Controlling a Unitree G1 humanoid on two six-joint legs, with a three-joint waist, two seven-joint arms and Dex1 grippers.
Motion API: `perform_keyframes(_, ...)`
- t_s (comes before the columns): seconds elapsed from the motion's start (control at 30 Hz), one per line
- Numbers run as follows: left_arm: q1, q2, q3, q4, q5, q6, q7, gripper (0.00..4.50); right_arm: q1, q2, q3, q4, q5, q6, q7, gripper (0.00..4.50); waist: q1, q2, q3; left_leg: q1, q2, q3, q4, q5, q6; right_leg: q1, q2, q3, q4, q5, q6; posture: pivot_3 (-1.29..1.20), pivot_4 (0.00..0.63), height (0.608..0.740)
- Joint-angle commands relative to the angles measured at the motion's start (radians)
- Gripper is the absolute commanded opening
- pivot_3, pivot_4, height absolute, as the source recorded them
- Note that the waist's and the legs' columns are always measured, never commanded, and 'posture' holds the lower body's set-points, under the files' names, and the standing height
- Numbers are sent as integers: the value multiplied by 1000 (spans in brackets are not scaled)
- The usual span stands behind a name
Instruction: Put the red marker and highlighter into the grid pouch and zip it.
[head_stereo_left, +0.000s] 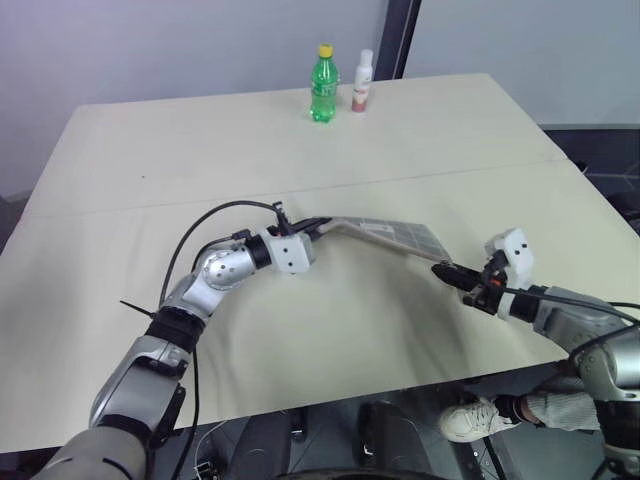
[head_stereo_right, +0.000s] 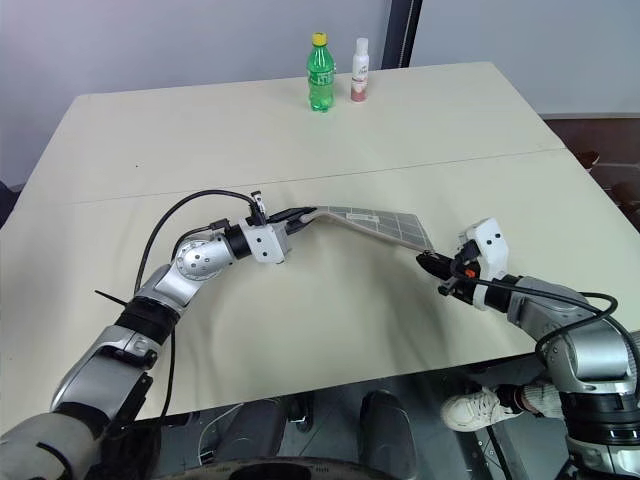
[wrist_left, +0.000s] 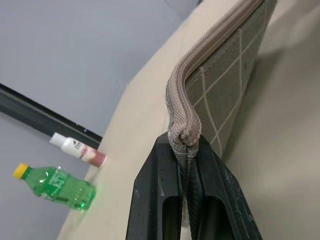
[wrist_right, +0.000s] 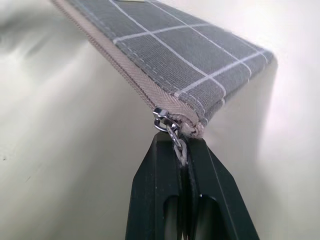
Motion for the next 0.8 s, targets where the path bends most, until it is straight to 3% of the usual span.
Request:
perform_keyframes(0.03, -18, 10, 88, 23, -157, 73, -77, 727, 35, -5, -52, -55, 7, -5, -3, 312, -1, 0, 0, 0, 0, 0, 1, 0, 0, 0, 0, 0, 0, 0, 0, 0, 150, 740)
perform_keyframes(0.1, -17, 11, 88, 24, -181, 81, -114, 1376, 47, -2, -50, -104, 28, 8, 2, 849, -2, 0, 0, 0, 0, 0, 2, 0, 1, 0, -1, 0, 0, 0, -1, 0, 150, 740)
perform_keyframes(0.27, -14, 33, 120, 26, -191, 62, -139, 3857, 118, -75, -69, -211, 57, 25, 90, 3314, 1, 0, 0, 0, 0, 2, 3, -1, 1, 1, -3, 0, -1, 0, -1, 0, 150, 740)
perform_keyframes(0.3, -13, 42, 126, 33, -183, 56, -134, 4497, 136, -93, -69, -221, 49, 20, 105, 4034, 1, -1, 0, 0, 0, 2, 3, -1, 2, 1, -3, 0, -2, 0, -1, 0, 150, 740)
perform_keyframes(0.37, -3, 60, 148, 40, -212, 72, -156, 4500, 166, -120, -91, -237, 53, 19, 132, 4470, 0, -1, 0, 0, 0, 3, 3, -2, 2, 1, -5, -1, -3, 1, -1, 0, 150, 740)
perform_keyframes(0.63, 147, 111, 316, -150, -518, 387, -288, 4500, 211, -71, -151, -329, 84, -64, 165, 4470, -4, -1, 0, 0, 0, 8, 2, -3, 5, -1, -11, -4, -4, 2, 1, 0, 150, 740)
perform_keyframes(0.8, 246, 175, 401, -259, -591, 547, -308, 4500, 301, -60, -172, -375, 70, -101, 190, 4470, -1, -1, 0, 0, 0, 8, 2, -4, 5, 1, -11, -5, -6, 2, 1, 0, 150, 740)
